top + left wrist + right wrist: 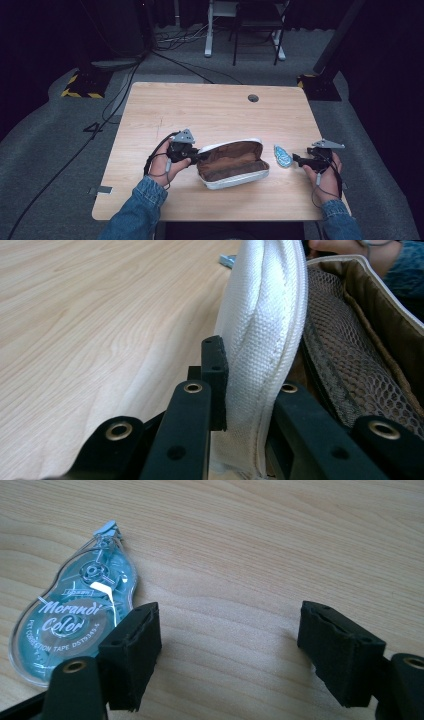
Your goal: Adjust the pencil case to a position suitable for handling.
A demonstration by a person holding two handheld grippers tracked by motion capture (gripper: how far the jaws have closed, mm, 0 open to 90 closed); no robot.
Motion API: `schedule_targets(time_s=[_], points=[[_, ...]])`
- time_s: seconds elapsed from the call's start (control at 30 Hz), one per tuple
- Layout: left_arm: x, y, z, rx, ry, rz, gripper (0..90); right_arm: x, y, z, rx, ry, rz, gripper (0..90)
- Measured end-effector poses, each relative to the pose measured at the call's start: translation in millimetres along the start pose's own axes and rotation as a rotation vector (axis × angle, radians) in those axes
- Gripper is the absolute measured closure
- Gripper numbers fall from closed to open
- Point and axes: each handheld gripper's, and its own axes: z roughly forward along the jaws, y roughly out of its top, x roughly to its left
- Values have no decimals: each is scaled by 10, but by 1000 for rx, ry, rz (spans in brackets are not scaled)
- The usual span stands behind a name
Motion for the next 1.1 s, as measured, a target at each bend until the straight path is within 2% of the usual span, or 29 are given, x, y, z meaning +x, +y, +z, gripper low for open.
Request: schedule_targets(time_s=[0.3,0.5,0.63,0.8,0.87,0.97,1.1], points=[[-126,28,25,1,-31,25,839,9,8,9,1,-1,2,253],[-194,38,93,-6,-91,32,839,10,9,11,0,0,-1,254],[-206,21,132,-5,-110,28,838,11,9,11,0,1,-1,254],[-177,-75,243,41,-110,30,837,12,9,11,1,3,-1,254],[-156,-127,259,43,-125,10,836,12,10,11,0,3,-2,254],[-135,-156,262,57,-126,3,835,11,10,11,0,3,-2,254],[-110,-188,279,83,-111,0,831,12,9,11,1,3,-2,254]])
